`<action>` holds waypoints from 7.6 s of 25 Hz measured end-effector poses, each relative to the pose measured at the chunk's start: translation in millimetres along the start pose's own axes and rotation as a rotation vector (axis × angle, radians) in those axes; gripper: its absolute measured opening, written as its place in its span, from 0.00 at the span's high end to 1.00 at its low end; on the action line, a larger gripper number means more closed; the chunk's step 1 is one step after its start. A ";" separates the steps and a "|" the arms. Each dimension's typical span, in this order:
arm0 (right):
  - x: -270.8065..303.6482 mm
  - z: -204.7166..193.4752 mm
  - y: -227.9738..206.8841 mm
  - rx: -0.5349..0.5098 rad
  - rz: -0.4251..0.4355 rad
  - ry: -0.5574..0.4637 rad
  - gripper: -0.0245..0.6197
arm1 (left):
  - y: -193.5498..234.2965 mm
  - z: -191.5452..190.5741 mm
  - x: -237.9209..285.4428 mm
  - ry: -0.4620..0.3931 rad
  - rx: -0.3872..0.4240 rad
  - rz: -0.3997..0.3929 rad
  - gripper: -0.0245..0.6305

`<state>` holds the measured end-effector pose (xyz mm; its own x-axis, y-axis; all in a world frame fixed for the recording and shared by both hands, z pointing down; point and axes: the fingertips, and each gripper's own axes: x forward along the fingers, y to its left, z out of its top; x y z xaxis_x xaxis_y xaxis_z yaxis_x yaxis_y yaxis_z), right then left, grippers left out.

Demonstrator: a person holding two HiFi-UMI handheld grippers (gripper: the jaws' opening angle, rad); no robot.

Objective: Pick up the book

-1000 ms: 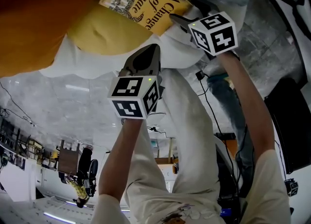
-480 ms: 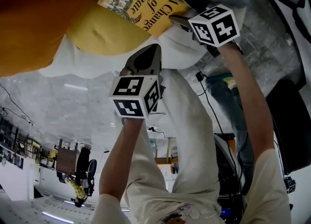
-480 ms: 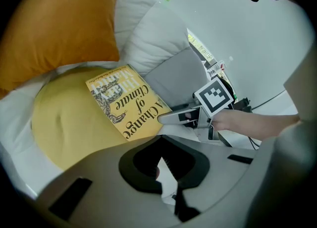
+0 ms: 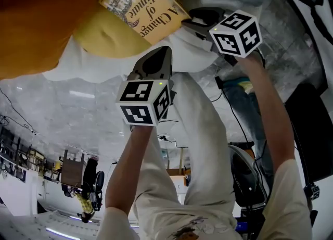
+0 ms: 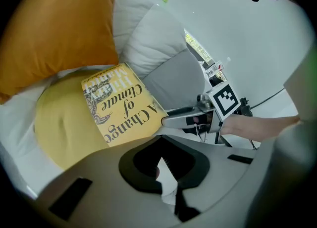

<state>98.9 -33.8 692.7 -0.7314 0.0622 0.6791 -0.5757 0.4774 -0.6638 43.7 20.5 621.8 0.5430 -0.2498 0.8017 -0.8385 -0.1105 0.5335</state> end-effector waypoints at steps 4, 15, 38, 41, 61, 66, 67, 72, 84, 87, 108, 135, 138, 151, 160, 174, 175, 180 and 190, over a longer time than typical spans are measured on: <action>10.9 -3.6 37.3 0.020 0.070 -0.006 0.67 | 4.9 1.5 -16.8 0.000 0.003 -0.010 0.96; 45.3 20.7 73.7 0.090 0.145 -0.050 0.68 | 17.5 -0.3 -27.4 -0.006 -0.003 0.004 0.96; 103.5 -20.4 26.7 0.166 -0.012 0.064 0.47 | 60.6 -35.1 -25.6 0.007 -0.073 0.025 0.96; 109.8 -22.9 26.9 0.184 0.007 0.075 0.47 | 59.5 -38.1 -25.1 0.009 -0.072 0.021 0.96; 55.0 12.2 60.0 0.196 0.091 -0.035 0.70 | 48.8 -19.7 -26.1 -0.008 -0.060 0.020 0.96; 44.9 15.4 73.3 0.242 0.124 -0.071 0.70 | 32.4 -17.8 -30.5 -0.017 -0.045 0.005 0.96; 44.0 16.4 75.2 0.257 0.138 -0.082 0.69 | 30.8 -18.6 -29.4 -0.018 -0.044 0.004 0.96; 47.6 15.0 83.5 0.288 0.171 -0.089 0.68 | 22.9 -23.8 -29.2 -0.019 -0.037 0.004 0.96; 39.8 11.8 82.3 0.396 0.092 -0.125 0.71 | 42.5 -22.0 -57.5 -0.031 -0.029 0.031 0.96; 37.4 16.7 87.0 0.387 0.085 -0.126 0.71 | 46.2 -17.2 -63.1 -0.029 -0.025 0.027 0.96; -16.7 30.3 133.8 0.383 -0.031 -0.163 0.71 | 24.4 0.6 -120.7 -0.031 0.024 -0.009 0.96; -141.4 60.9 274.9 0.352 -0.038 -0.268 0.71 | -44.2 31.6 -258.9 -0.112 0.090 -0.017 0.96; -154.8 64.1 295.6 0.360 -0.046 -0.291 0.71 | -52.3 34.2 -281.6 -0.126 0.105 -0.025 0.96; -207.0 68.3 394.4 0.364 -0.057 -0.378 0.71 | -84.6 26.9 -381.4 -0.169 0.164 -0.064 0.96; -235.1 70.3 461.2 0.362 -0.066 -0.441 0.71 | -101.8 25.5 -441.1 -0.202 0.201 -0.090 0.96; -266.1 105.2 533.2 0.305 -0.078 -0.550 0.71 | -132.7 57.4 -523.1 -0.297 0.303 -0.164 0.96; -269.8 107.0 535.9 0.301 -0.081 -0.558 0.71 | -135.2 59.1 -528.0 -0.301 0.305 -0.170 0.96; -284.2 115.0 552.2 0.283 -0.104 -0.600 0.71 | -140.6 62.3 -549.2 -0.300 0.338 -0.192 0.96; -313.6 119.7 590.3 0.257 -0.116 -0.704 0.71 | -146.7 59.8 -585.2 -0.350 0.445 -0.230 0.96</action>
<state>-55.2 123.5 50.4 -0.6722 -0.5910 0.4460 -0.6670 0.2219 -0.7113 -153.7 125.4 58.2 0.7289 -0.4650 0.5025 -0.6806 -0.5715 0.4585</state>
